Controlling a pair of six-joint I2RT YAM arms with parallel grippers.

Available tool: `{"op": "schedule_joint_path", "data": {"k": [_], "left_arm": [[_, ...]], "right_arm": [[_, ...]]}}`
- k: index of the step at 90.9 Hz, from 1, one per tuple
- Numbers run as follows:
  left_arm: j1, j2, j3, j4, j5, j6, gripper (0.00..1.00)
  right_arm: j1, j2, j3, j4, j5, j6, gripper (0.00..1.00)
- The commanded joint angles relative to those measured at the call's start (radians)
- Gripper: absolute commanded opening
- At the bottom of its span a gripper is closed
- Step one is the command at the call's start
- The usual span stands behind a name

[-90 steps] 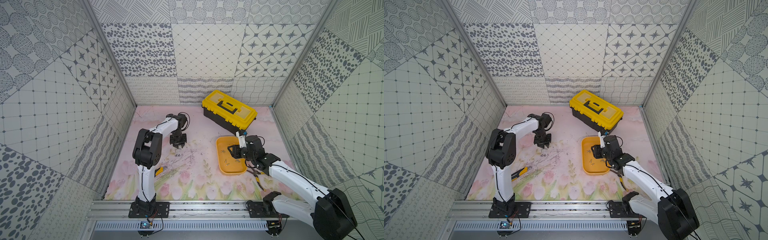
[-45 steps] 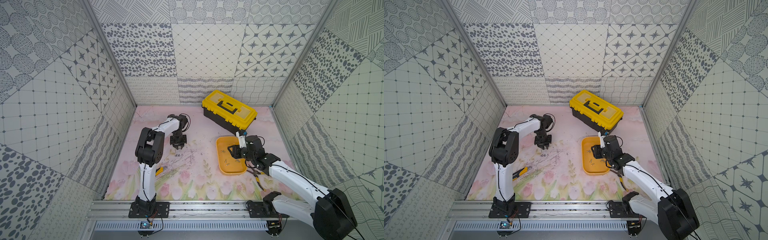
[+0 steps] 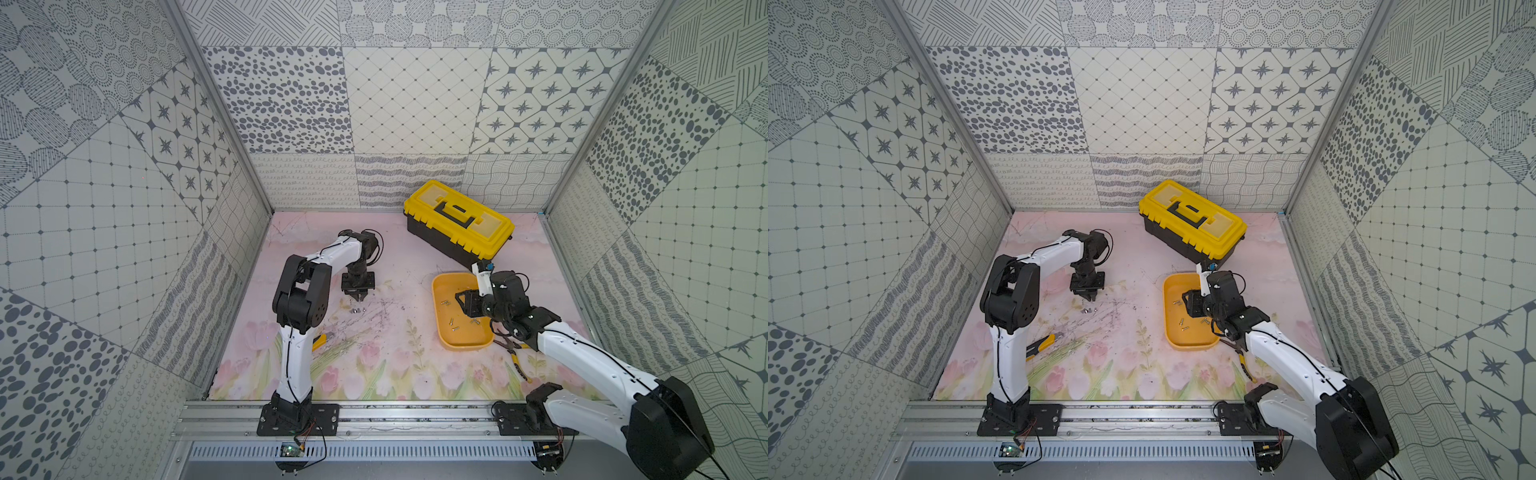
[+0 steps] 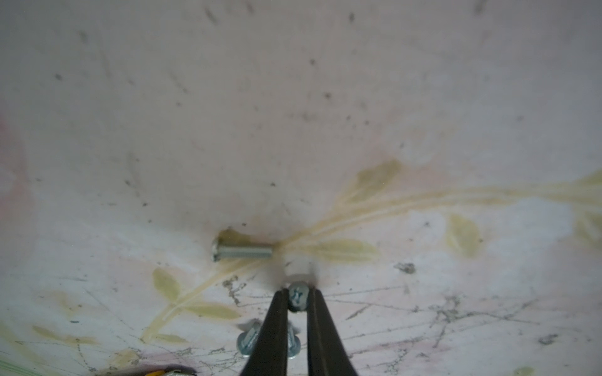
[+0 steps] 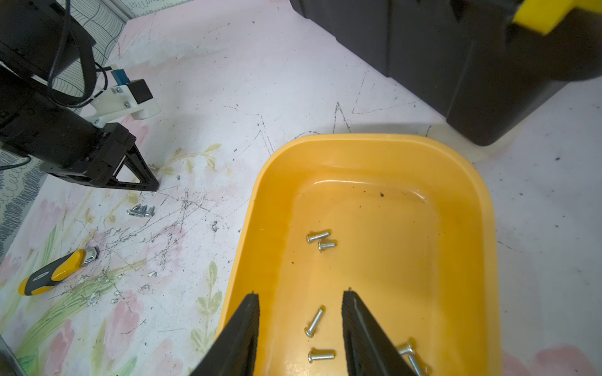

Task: Put the screws on the desktop into the storage box
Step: Pick up the screw from the center of the board.

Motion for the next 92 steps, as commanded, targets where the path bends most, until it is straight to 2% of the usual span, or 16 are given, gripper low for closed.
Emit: {"op": "schedule_joint_path", "data": {"k": [1,14,41,60,77,92], "left_arm": [[-0.005,0.005,-0.009,-0.01,0.003,0.008,0.1],[-0.004,0.001,-0.006,-0.007,0.003,0.005,0.0],[-0.005,-0.128,-0.061,0.067,0.043,-0.008,0.0],[-0.028,-0.24,-0.103,0.102,0.169,-0.039,0.0],[-0.174,-0.313,-0.11,0.149,0.259,-0.093,0.0],[-0.332,-0.306,-0.025,0.18,0.281,-0.144,0.0]], "right_arm": [[0.005,-0.002,0.007,0.015,-0.007,0.003,0.46],[0.005,-0.003,0.007,0.015,-0.007,0.003,0.46],[0.005,-0.007,0.006,0.011,-0.004,0.003,0.46],[0.005,-0.015,0.006,0.008,0.014,0.003,0.46],[0.0,-0.016,0.006,0.002,0.034,0.009,0.46],[-0.035,-0.026,-0.003,-0.006,0.042,0.029,0.46]]}}
